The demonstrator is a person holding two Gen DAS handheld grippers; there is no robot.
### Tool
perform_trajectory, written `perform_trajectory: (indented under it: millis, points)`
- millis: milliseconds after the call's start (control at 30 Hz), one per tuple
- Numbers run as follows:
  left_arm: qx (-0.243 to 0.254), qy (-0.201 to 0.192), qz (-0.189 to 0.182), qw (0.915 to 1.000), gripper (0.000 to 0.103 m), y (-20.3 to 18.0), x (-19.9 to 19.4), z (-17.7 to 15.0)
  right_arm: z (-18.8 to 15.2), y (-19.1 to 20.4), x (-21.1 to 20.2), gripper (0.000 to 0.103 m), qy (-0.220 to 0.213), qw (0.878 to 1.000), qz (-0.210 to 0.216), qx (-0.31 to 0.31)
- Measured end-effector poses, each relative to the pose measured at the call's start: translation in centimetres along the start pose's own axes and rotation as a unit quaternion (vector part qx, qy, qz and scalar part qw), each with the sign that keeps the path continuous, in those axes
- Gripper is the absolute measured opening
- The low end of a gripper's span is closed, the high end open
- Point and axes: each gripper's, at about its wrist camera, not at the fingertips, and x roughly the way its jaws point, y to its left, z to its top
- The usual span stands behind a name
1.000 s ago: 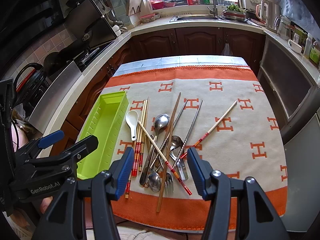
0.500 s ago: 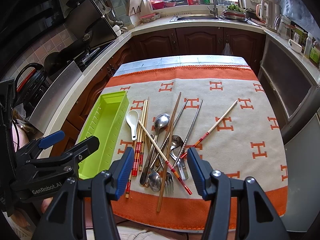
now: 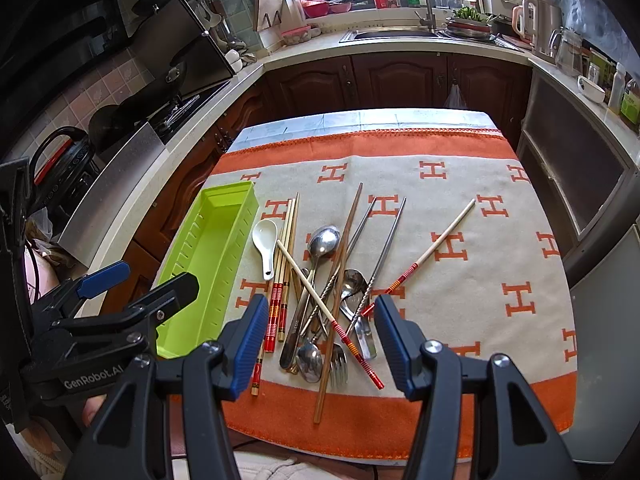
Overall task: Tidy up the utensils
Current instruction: 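Grasp the white ceramic spoon with the left tool while the right tool grasps a red-striped chopstick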
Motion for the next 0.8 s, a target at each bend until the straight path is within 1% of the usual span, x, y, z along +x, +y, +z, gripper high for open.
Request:
perform_trajectory:
  millis: [67,267,300,367,400,433,500,533,600,733,800]
  points:
    - [0.004,0.001,0.0,1.0,0.102,-0.2,0.2,0.2,0.0,0.0,0.0,0.055,0.001,1.0,0.0,0.001]
    - [-0.009,-0.005,-0.029,0.9995,0.102,0.4,0.6,1.4,0.1,-0.5,0.4,0.055,0.004,1.0,0.006,0.012]
    - [-0.016,-0.008,-0.04,0.999,0.102,0.7,0.8,1.7,0.4,-0.9,0.5,0.055,0.005,1.0,0.007,0.016]
    - [-0.037,-0.01,-0.074,0.9965,0.102,1.7,1.1,2.2,0.6,-1.6,0.9,0.055,0.009,1.0,0.008,0.028]
    - [-0.045,-0.006,-0.082,0.9956,0.102,2.0,1.4,2.8,1.0,-2.3,1.1,0.055,0.012,0.999,0.009,0.037]
    - [-0.045,0.003,-0.076,0.996,0.102,2.2,1.9,3.3,1.2,-2.8,1.4,0.055,0.013,0.999,0.01,0.043]
    - [-0.032,0.022,-0.05,0.998,0.102,2.1,2.8,4.4,1.6,-3.7,2.0,0.055,0.017,0.998,0.005,0.055]
    - [-0.027,0.027,-0.045,0.9983,0.102,2.0,3.2,4.8,1.9,-4.2,2.4,0.055,0.019,0.998,0.004,0.059]
    - [-0.023,0.043,-0.038,0.9981,0.102,2.0,4.1,5.6,2.4,-5.4,3.4,0.055,0.029,0.997,0.002,0.072]
    - [-0.028,0.068,-0.045,0.9962,0.102,2.0,6.4,6.4,3.1,-7.6,5.6,0.055,0.051,0.993,0.013,0.102]
    - [-0.033,0.081,-0.035,0.9955,0.102,1.9,7.8,6.4,3.7,-8.7,6.6,0.055,0.057,0.992,0.015,0.116]
